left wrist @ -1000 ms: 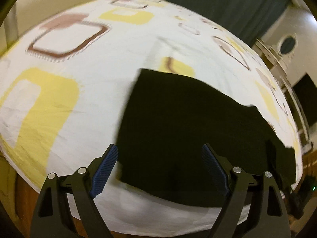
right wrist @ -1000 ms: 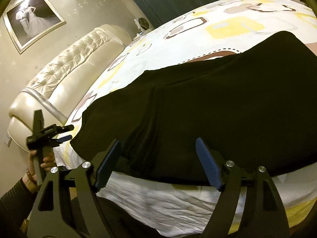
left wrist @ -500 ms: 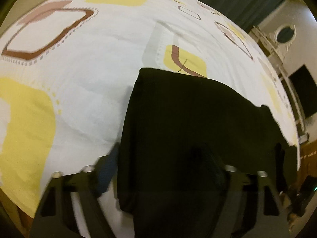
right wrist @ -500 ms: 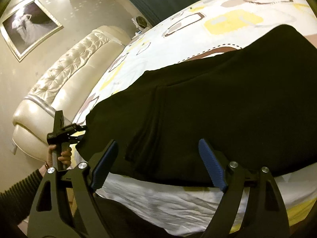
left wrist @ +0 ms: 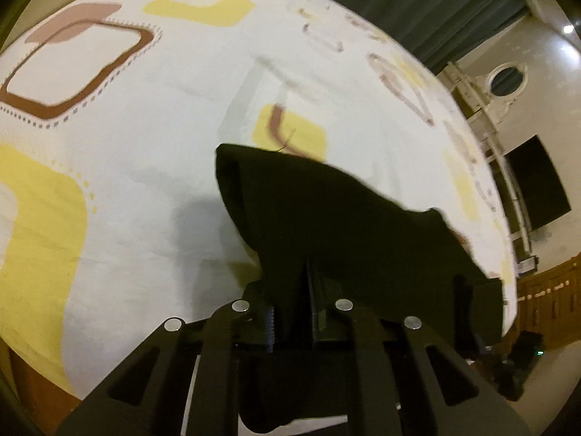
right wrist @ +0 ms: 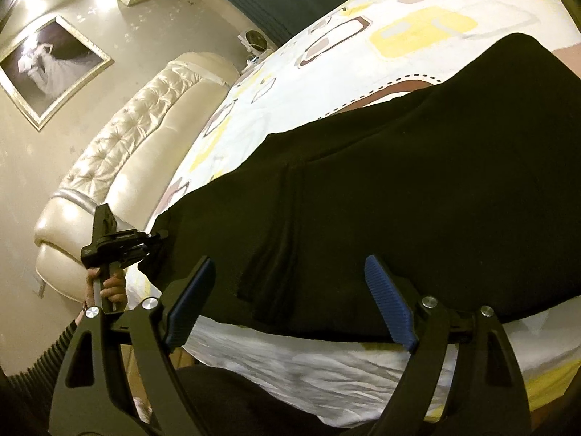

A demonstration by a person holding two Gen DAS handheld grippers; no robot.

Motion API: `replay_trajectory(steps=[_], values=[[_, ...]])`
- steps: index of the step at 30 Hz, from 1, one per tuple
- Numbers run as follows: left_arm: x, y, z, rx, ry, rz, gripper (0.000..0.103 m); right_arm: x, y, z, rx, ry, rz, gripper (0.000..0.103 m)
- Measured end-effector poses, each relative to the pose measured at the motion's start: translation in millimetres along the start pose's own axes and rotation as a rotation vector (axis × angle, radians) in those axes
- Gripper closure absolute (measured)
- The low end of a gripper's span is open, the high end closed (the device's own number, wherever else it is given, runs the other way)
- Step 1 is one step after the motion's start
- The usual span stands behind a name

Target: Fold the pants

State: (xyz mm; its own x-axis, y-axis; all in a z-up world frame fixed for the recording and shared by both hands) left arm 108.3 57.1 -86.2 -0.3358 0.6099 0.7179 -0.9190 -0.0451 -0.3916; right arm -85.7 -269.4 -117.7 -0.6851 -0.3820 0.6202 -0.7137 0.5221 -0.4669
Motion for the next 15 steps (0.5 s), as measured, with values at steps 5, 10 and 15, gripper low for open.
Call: replay_trajectory(steps=[5,10,15], values=[[19.4,-7.2,48.2,-0.067,0.004,0.032,0.09,16.3,-10.5,0.7,-0.003,0.022,0.056,0.019],[32.9,-10.9,102.3,-0.127,0.024,0.062,0.09,37.4,-23.2,11.1,-0.071,0.002,0.094,0.016],[31.4,-8.5,158.9,-0.199,0.036,0.069,0.09,53.9,-22.4,21.7,-0.109,-0.019,0.103,0.015]])
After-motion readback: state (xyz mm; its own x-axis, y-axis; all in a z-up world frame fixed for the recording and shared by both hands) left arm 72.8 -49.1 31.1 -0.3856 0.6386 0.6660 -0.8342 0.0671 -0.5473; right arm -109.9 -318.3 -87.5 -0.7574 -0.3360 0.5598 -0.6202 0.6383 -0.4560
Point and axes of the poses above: each gripper's, at about its wrist camera, not at the fingertips, and x roughly against the way its jaws point, z to its right, y to its underside, the point moved 9 cm from there along -x, roughly the way its jaws point, and after that the axes turned 9 degrees about y, right-handed, at the moved point
